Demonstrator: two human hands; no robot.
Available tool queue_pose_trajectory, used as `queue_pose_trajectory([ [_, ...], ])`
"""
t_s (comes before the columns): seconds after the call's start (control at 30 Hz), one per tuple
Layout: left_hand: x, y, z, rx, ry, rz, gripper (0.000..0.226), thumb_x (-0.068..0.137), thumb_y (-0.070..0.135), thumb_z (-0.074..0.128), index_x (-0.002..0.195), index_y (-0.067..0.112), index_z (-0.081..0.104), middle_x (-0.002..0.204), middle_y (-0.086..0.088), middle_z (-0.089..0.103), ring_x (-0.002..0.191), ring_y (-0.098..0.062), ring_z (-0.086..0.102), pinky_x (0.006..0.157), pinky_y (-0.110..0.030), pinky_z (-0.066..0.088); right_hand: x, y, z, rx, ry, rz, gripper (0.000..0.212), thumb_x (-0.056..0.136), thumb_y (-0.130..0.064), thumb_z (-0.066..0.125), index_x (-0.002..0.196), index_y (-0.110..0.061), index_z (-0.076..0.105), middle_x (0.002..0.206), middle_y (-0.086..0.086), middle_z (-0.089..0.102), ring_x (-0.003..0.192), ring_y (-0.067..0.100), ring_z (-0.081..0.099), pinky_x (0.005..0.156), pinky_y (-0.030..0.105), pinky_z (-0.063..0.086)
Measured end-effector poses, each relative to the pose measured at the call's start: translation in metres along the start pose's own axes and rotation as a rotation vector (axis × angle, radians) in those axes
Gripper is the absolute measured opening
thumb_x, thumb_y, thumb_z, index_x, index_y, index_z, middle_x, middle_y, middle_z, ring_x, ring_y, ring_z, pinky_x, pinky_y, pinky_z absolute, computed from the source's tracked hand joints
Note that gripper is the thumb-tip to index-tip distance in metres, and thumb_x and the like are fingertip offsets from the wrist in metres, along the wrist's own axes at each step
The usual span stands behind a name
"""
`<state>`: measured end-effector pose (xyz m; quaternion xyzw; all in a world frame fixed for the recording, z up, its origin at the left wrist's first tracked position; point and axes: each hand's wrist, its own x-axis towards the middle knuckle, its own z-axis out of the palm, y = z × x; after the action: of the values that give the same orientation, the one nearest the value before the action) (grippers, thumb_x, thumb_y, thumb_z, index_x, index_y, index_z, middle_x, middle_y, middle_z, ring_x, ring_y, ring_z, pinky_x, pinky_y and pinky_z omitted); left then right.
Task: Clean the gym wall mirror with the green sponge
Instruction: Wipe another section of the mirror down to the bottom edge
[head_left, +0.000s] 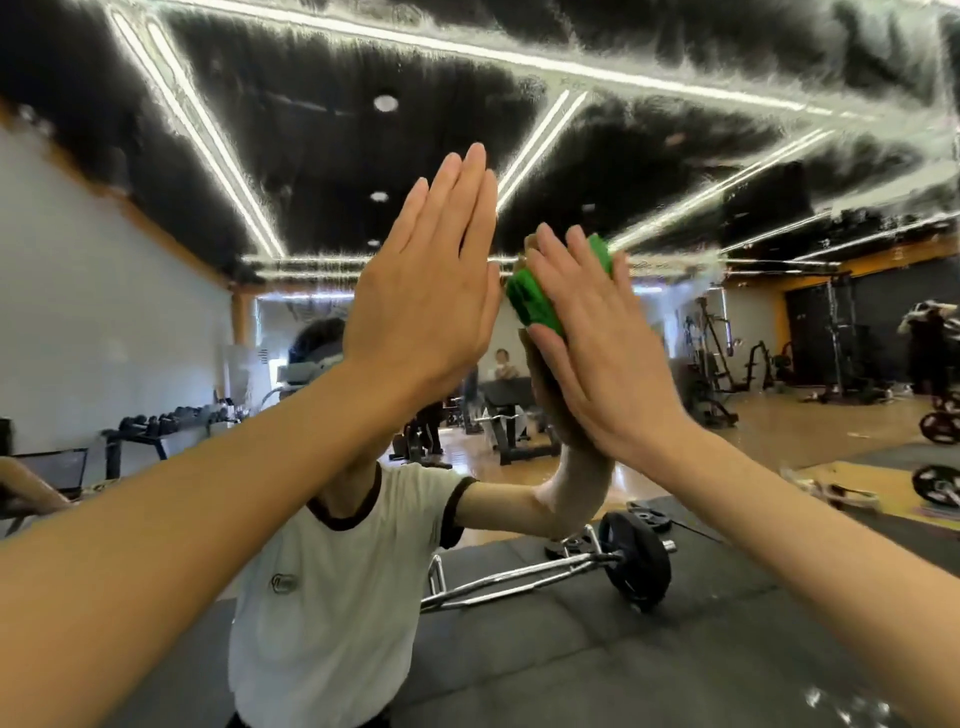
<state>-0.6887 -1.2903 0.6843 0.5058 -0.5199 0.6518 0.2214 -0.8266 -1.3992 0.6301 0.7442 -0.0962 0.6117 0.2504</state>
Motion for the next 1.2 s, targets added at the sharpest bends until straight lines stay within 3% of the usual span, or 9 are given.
queue_pose_trajectory([
  [0.07,0.0,0.0,-0.001,0.002,-0.014,0.002,0.065,0.104,0.033,0.013,0.16,-0.001,0.012,0.168,-0.018,0.01,0.156,-0.029,0.009,0.127,-0.039,0.005,0.003,0.024,-0.013,0.024,-0.027,0.038,0.052,0.105,-0.028,0.039,0.154,-0.01,0.035,0.165,0.007,0.025,0.154,0.02,0.008,0.126,0.032,-0.005],
  [0.17,-0.001,0.0,-0.001,0.01,-0.014,0.002,0.065,0.104,0.032,0.015,0.159,-0.002,0.013,0.168,-0.018,0.011,0.156,-0.03,0.01,0.127,-0.039,0.005,0.035,0.06,-0.023,0.105,0.101,0.276,0.046,0.105,-0.024,0.042,0.147,-0.007,0.041,0.163,0.011,0.028,0.155,0.03,0.011,0.127,0.05,0.004],
  [0.23,-0.001,0.0,-0.001,0.011,-0.01,0.004,0.065,0.104,0.031,0.016,0.159,-0.002,0.014,0.168,-0.018,0.011,0.156,-0.03,0.01,0.127,-0.039,0.005,0.043,0.058,-0.019,0.157,0.166,0.358,0.045,0.106,-0.027,0.041,0.145,-0.005,0.042,0.162,0.012,0.032,0.154,0.032,0.012,0.125,0.054,0.007],
  [0.33,-0.002,0.0,-0.002,0.016,-0.014,0.002,0.064,0.105,0.031,0.018,0.159,-0.002,0.014,0.168,-0.019,0.011,0.156,-0.03,0.01,0.127,-0.039,0.004,-0.007,0.038,-0.009,0.169,0.151,0.327,0.045,0.108,-0.027,0.035,0.148,-0.007,0.041,0.164,0.007,0.028,0.155,0.026,0.011,0.127,0.046,0.001],
  [0.47,-0.002,0.001,-0.001,0.029,-0.014,0.001,0.063,0.106,0.03,0.019,0.159,-0.003,0.013,0.168,-0.019,0.01,0.156,-0.031,0.009,0.128,-0.04,0.005,-0.079,0.031,-0.006,-0.004,0.007,0.153,0.055,0.109,-0.03,0.03,0.16,-0.013,0.017,0.168,0.004,0.012,0.156,0.017,0.005,0.127,0.035,-0.002],
  [0.7,-0.002,0.002,-0.004,0.055,-0.044,-0.018,0.062,0.107,0.03,0.018,0.16,-0.001,0.01,0.168,-0.018,0.008,0.156,-0.03,0.007,0.127,-0.04,0.004,0.073,0.049,-0.009,-0.026,0.128,0.327,0.057,0.109,-0.031,0.018,0.159,-0.005,0.017,0.167,0.013,0.015,0.156,0.027,0.008,0.124,0.037,-0.005],
  [0.93,-0.003,0.003,-0.005,0.101,-0.062,-0.015,0.063,0.107,0.032,0.014,0.16,-0.001,0.005,0.169,-0.018,0.004,0.157,-0.03,0.005,0.128,-0.04,0.005,-0.087,-0.003,0.0,-0.035,-0.017,0.134,0.054,0.109,-0.027,0.029,0.159,-0.01,0.019,0.167,0.009,0.016,0.156,0.022,0.007,0.126,0.034,-0.005],
  [1.1,-0.002,0.005,-0.008,0.086,-0.096,-0.015,0.062,0.107,0.03,0.015,0.16,-0.001,0.006,0.169,-0.017,0.004,0.157,-0.029,0.004,0.128,-0.04,0.004,0.045,0.011,-0.006,-0.047,0.067,0.254,0.055,0.109,-0.028,0.024,0.159,-0.005,0.02,0.167,0.014,0.015,0.155,0.029,0.008,0.125,0.041,-0.002],
  [1.2,-0.006,-0.002,-0.02,-0.002,-0.119,0.025,0.058,0.108,0.024,0.021,0.16,0.001,0.008,0.169,-0.015,0.005,0.157,-0.027,0.003,0.125,-0.036,-0.004,0.062,0.02,-0.005,-0.105,0.09,0.288,0.057,0.108,-0.029,0.021,0.159,-0.004,0.018,0.167,0.014,0.014,0.155,0.03,0.008,0.125,0.043,-0.002],
])
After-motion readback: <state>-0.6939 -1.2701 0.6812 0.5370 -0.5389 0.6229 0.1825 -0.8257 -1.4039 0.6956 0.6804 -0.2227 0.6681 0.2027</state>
